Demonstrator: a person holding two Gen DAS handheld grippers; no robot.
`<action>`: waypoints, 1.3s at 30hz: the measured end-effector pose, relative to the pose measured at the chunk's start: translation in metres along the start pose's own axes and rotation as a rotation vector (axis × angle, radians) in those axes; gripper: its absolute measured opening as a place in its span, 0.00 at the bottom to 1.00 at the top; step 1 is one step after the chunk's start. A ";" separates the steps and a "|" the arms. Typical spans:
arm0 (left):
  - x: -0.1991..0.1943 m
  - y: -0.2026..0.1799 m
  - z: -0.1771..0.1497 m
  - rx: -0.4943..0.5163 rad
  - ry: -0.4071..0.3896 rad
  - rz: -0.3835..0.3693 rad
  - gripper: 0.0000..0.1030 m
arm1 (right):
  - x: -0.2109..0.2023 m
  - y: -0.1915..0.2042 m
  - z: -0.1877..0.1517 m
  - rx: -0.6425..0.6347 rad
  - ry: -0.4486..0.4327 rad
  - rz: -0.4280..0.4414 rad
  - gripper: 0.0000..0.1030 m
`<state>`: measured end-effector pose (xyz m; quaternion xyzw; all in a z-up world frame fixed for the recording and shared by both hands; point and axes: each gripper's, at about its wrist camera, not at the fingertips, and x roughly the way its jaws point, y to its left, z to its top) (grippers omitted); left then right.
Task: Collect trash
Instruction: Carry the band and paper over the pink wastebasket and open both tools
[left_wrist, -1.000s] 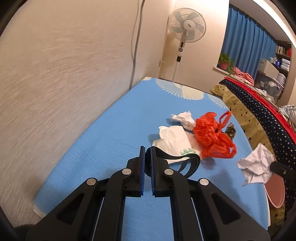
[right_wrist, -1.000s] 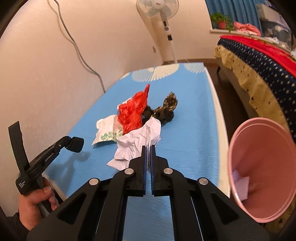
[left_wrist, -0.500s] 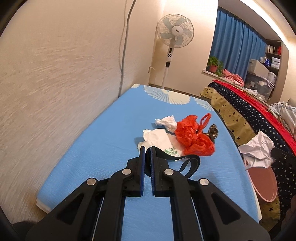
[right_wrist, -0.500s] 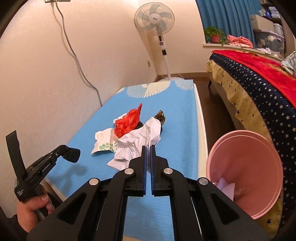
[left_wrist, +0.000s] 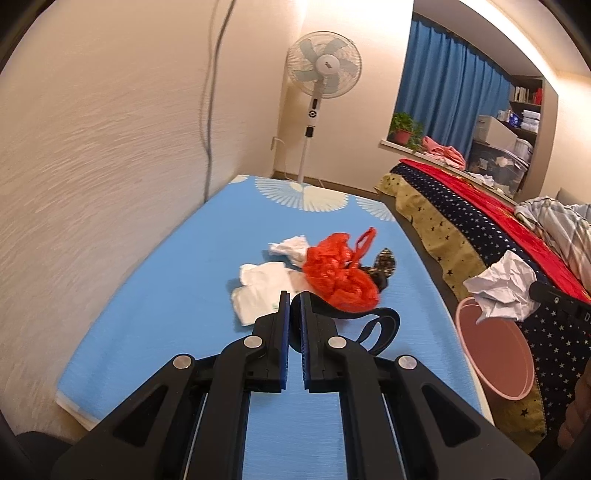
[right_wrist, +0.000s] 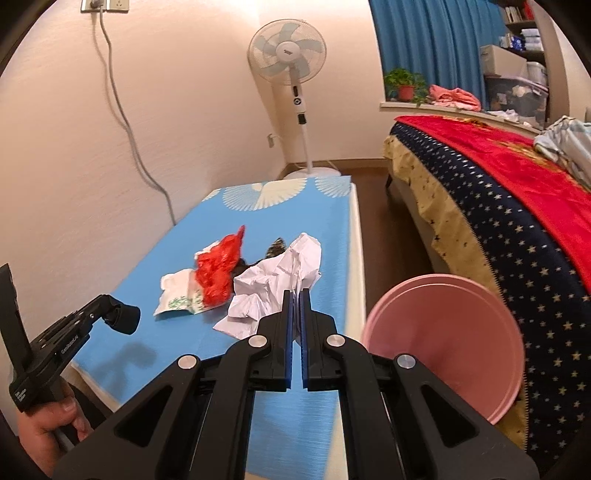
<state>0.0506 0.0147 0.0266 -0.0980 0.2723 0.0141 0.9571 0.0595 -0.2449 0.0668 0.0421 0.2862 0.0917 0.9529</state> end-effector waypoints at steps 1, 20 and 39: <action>0.001 -0.005 0.001 0.007 0.000 -0.008 0.05 | -0.002 -0.002 0.001 0.000 -0.004 -0.009 0.03; 0.029 -0.115 0.013 0.133 0.010 -0.148 0.05 | -0.027 -0.068 0.021 0.053 -0.035 -0.218 0.03; 0.063 -0.219 0.007 0.224 0.057 -0.291 0.05 | -0.025 -0.136 0.028 0.150 0.009 -0.374 0.03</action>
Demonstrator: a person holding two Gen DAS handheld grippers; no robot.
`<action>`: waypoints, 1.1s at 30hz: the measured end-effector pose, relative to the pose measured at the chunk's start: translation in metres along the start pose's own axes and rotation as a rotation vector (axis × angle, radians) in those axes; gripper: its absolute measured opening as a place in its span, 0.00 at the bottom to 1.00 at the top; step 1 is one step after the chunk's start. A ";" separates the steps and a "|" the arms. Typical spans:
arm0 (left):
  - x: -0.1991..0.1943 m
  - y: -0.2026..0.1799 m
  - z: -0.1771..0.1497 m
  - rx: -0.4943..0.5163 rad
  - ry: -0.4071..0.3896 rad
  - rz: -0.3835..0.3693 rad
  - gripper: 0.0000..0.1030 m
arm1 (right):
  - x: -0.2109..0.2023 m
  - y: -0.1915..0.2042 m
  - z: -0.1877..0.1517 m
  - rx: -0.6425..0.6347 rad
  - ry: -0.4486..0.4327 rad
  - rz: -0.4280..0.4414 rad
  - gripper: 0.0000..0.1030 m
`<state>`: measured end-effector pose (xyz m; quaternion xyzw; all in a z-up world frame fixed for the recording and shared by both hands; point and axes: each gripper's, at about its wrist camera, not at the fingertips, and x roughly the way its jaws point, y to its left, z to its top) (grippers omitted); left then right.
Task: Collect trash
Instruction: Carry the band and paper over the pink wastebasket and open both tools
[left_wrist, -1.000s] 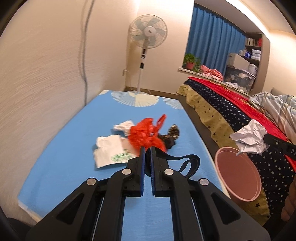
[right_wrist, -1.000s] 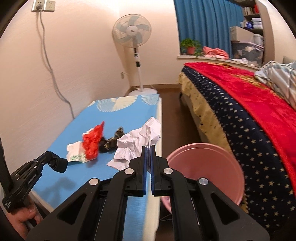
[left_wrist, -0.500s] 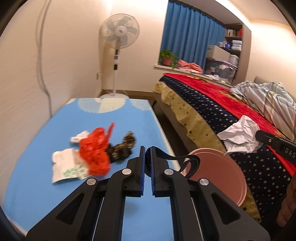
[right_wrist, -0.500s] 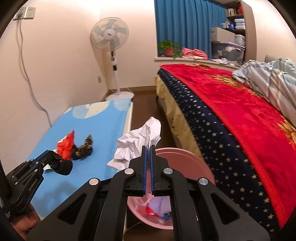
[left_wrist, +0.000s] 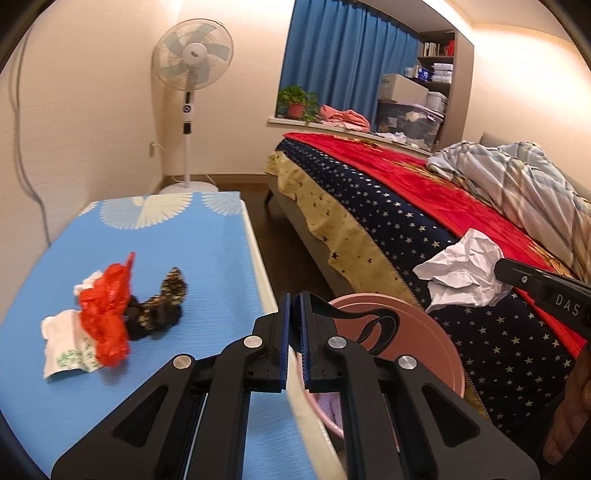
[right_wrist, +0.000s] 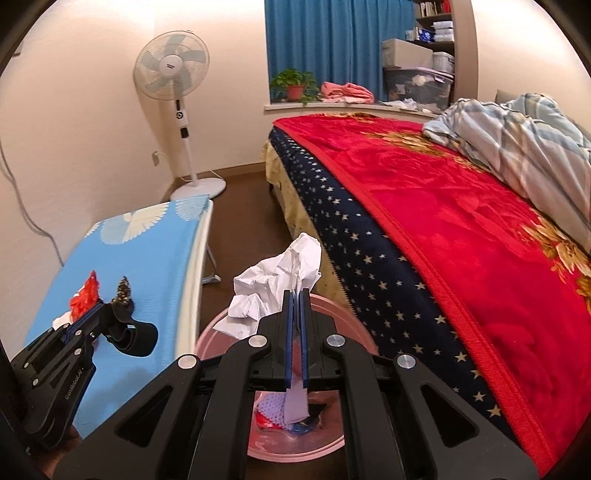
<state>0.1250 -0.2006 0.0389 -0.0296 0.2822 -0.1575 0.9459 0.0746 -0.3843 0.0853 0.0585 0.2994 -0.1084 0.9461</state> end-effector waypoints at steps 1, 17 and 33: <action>0.002 -0.002 0.000 0.003 0.002 -0.004 0.05 | 0.001 -0.001 0.000 0.000 0.003 -0.003 0.03; 0.019 -0.022 -0.001 0.025 0.025 -0.038 0.05 | 0.012 -0.005 -0.004 0.012 0.040 -0.029 0.03; 0.019 -0.026 -0.012 0.038 0.087 -0.111 0.23 | 0.012 -0.014 -0.007 0.052 0.036 -0.091 0.34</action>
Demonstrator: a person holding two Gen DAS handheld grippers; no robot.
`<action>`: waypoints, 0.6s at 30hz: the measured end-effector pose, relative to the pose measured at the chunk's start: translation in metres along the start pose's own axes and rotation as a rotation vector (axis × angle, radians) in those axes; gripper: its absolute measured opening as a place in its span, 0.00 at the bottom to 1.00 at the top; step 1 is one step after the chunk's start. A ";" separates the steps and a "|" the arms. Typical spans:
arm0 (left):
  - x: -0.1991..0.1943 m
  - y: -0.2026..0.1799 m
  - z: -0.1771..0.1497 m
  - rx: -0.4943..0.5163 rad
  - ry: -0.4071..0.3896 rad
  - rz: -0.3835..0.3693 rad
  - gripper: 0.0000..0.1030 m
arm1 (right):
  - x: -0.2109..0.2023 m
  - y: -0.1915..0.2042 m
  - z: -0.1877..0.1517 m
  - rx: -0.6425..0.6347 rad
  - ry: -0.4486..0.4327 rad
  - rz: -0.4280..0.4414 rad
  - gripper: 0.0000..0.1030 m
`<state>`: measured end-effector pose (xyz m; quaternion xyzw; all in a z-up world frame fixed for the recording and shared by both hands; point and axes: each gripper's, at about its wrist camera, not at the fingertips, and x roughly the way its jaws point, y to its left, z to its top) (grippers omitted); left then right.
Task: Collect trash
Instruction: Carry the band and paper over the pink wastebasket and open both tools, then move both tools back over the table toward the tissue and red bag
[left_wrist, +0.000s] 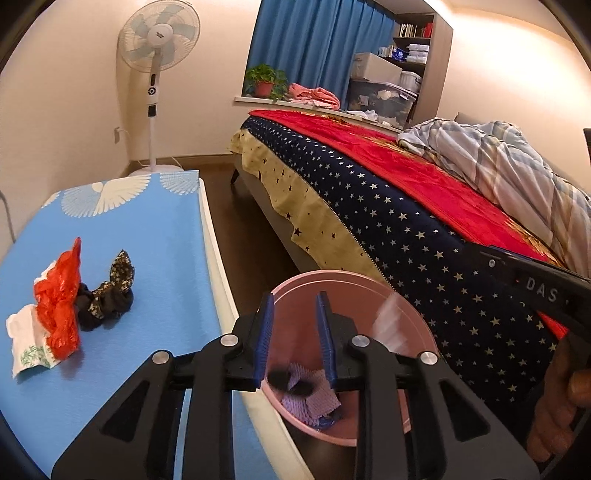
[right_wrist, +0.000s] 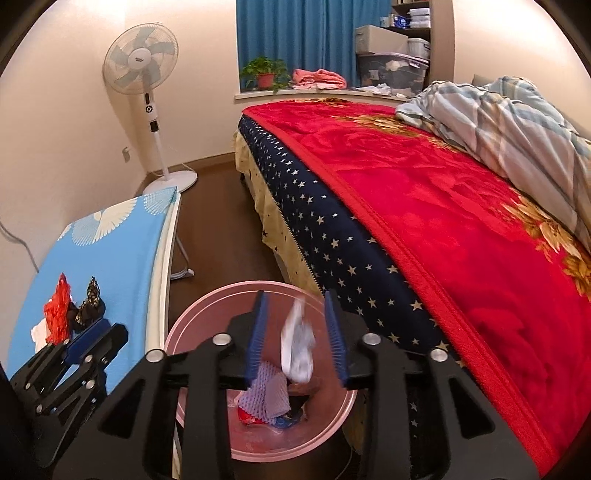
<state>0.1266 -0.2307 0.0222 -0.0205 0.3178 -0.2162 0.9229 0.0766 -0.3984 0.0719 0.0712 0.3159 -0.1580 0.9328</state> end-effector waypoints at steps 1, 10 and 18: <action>-0.004 0.001 -0.001 0.000 -0.002 0.003 0.23 | -0.001 0.000 0.000 0.001 -0.002 0.000 0.34; -0.039 0.022 -0.009 -0.029 -0.031 0.042 0.23 | -0.014 0.014 -0.006 -0.001 -0.032 0.077 0.34; -0.065 0.055 -0.027 -0.076 -0.058 0.084 0.23 | -0.030 0.039 -0.017 -0.051 -0.078 0.155 0.34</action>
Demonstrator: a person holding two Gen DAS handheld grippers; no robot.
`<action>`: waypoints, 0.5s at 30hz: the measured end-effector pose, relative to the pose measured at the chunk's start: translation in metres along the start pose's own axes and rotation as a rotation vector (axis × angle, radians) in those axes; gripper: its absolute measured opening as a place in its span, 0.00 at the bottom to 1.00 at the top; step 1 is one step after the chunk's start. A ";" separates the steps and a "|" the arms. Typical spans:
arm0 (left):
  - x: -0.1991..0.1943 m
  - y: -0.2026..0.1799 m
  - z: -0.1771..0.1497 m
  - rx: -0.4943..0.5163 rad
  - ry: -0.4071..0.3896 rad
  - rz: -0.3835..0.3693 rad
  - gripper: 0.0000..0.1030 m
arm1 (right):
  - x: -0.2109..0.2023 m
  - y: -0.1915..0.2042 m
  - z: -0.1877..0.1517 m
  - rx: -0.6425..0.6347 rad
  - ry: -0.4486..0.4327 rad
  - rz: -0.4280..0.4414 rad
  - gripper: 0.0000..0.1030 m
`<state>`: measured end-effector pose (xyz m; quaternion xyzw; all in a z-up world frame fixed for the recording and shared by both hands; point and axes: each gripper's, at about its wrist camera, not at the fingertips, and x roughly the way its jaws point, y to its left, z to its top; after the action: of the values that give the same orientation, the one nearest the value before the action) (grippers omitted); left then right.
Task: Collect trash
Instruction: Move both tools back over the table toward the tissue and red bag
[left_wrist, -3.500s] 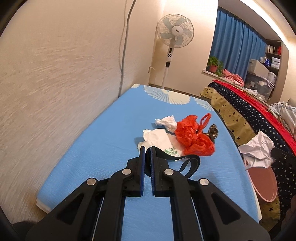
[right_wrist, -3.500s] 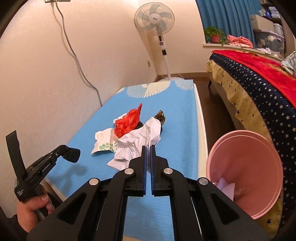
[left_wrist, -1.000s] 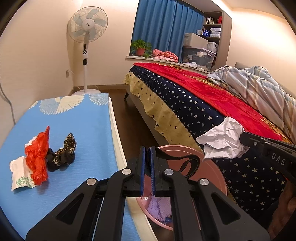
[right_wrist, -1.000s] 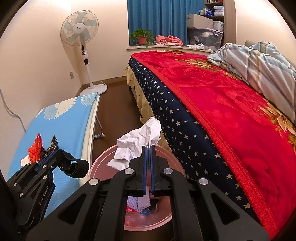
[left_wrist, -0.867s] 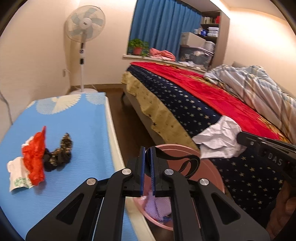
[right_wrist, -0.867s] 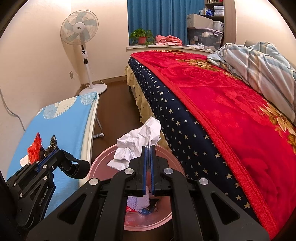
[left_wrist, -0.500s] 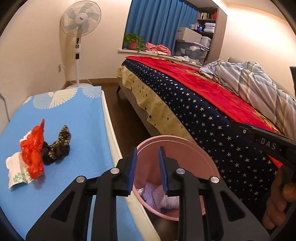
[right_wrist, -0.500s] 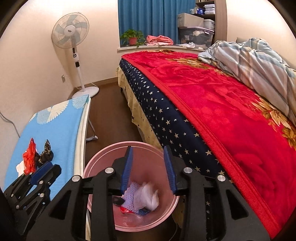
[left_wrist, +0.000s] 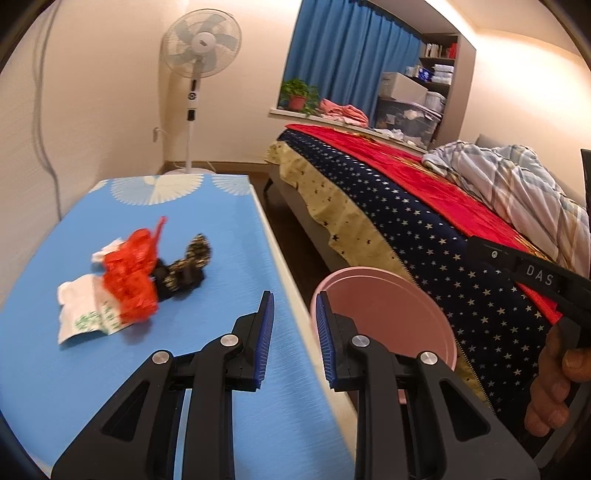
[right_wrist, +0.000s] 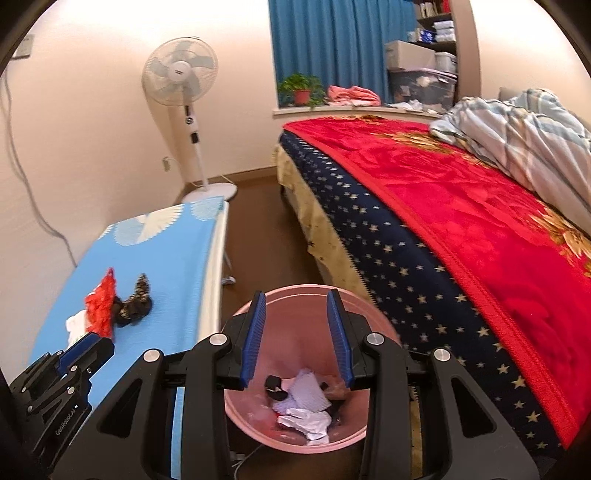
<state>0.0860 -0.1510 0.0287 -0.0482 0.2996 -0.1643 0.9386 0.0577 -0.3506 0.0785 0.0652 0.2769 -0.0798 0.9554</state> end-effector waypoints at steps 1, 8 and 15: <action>-0.002 0.005 -0.002 -0.004 -0.003 0.006 0.23 | -0.001 0.004 -0.001 -0.009 -0.006 0.009 0.34; -0.011 0.053 -0.020 -0.059 -0.012 0.067 0.23 | 0.006 0.034 -0.013 -0.054 -0.006 0.074 0.34; -0.008 0.113 -0.045 -0.172 0.000 0.151 0.23 | 0.023 0.064 -0.023 -0.078 0.005 0.137 0.34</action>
<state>0.0856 -0.0419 -0.0252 -0.1058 0.3153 -0.0669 0.9407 0.0772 -0.2864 0.0519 0.0468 0.2773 -0.0030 0.9596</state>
